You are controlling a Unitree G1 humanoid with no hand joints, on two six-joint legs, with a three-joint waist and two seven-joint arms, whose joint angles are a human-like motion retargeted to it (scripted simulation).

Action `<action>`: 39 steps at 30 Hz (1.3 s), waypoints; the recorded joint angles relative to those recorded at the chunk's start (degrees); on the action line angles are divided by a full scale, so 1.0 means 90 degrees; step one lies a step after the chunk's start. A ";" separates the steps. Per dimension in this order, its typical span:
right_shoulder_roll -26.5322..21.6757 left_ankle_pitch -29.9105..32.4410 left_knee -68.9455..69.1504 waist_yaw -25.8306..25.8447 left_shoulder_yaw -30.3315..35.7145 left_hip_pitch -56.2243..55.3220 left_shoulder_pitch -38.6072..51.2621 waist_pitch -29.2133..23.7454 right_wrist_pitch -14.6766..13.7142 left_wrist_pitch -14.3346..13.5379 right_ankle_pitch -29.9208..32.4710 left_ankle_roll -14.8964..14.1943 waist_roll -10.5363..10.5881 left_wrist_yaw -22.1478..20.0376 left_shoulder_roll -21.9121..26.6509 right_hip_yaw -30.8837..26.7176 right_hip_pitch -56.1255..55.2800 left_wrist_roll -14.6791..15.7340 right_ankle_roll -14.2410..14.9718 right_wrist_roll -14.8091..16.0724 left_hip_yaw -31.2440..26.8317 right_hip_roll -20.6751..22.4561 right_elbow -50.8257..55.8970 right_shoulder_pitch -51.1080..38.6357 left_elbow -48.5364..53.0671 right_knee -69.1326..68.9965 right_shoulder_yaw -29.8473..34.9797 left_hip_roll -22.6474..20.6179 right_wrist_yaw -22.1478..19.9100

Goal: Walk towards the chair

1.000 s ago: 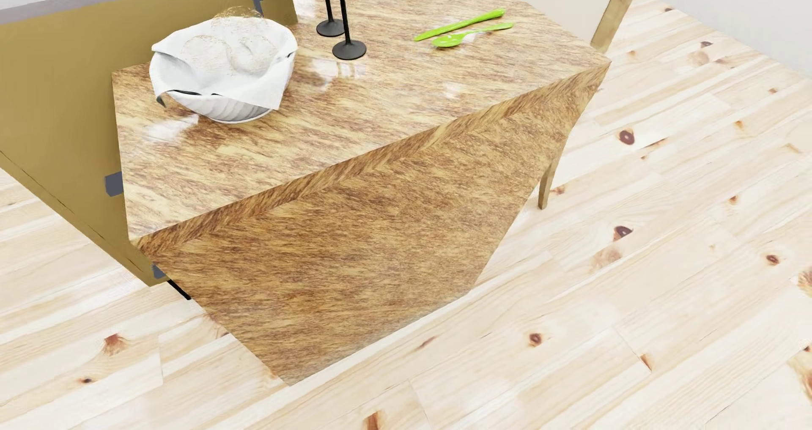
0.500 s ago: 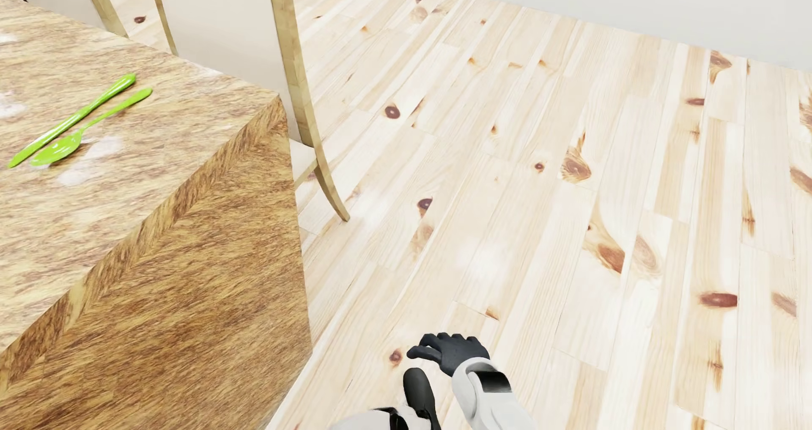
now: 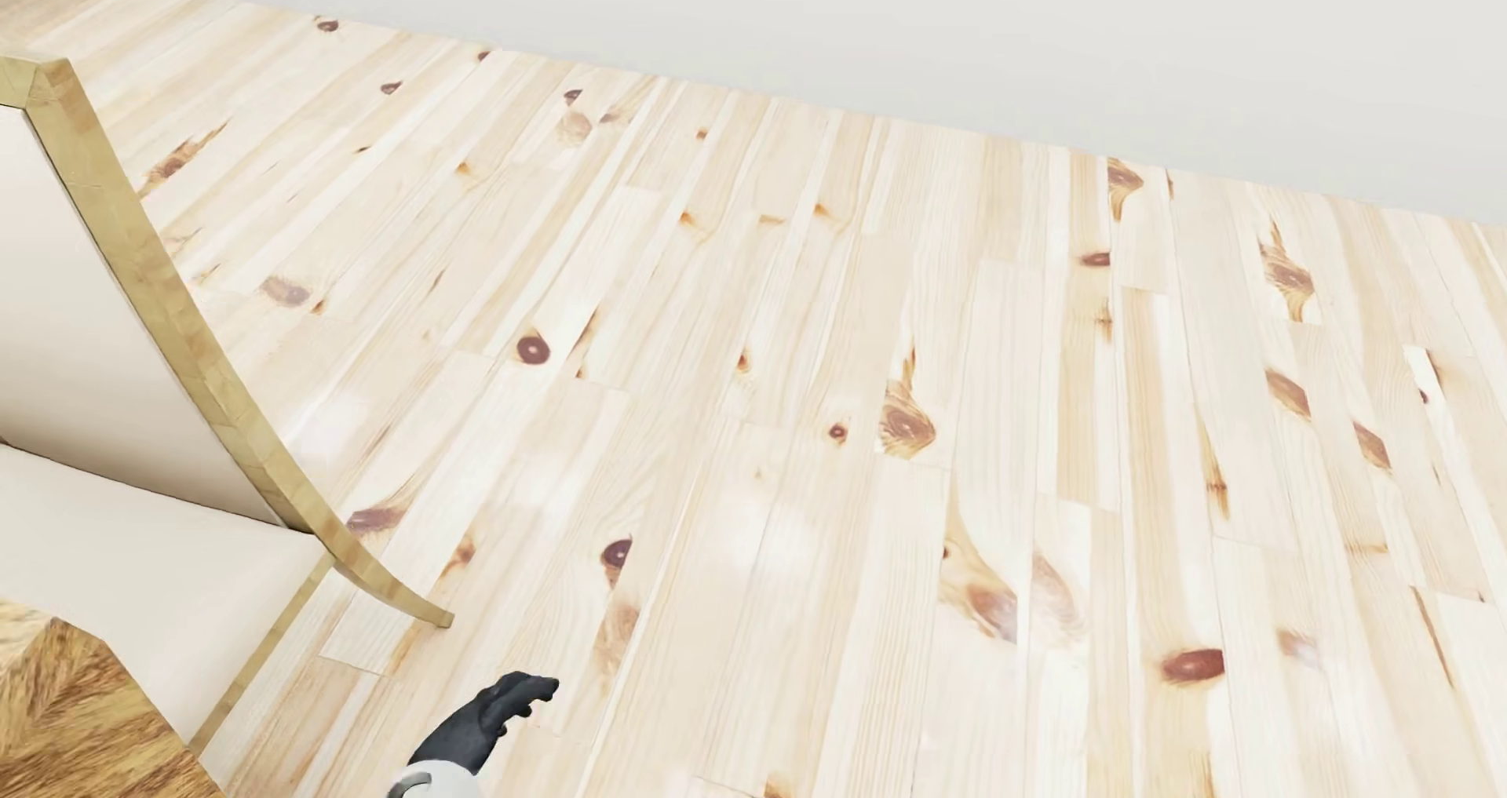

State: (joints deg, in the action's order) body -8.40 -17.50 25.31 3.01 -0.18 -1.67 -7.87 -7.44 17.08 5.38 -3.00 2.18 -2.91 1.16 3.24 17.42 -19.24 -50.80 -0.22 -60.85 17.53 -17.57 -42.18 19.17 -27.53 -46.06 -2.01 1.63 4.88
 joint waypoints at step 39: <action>0.0394 0.0697 0.2050 -0.0137 -0.0072 -0.2240 -0.1459 -0.0246 -0.0496 0.0468 -0.0245 -0.0279 0.0824 -0.0640 -0.0182 0.0746 0.0360 -0.0515 0.1093 -0.0854 -0.0893 -0.0520 0.0884 -0.1870 0.0921 0.1684 0.0858 0.2681 -0.0478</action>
State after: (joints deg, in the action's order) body -4.85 -11.23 43.75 1.78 -0.84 -21.83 -21.00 -9.65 12.62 9.59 -5.20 -0.33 4.50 -4.60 1.60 24.13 -16.01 -55.44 9.62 -68.54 9.49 -22.25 -34.23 2.34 -19.24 -30.91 5.72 25.76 0.57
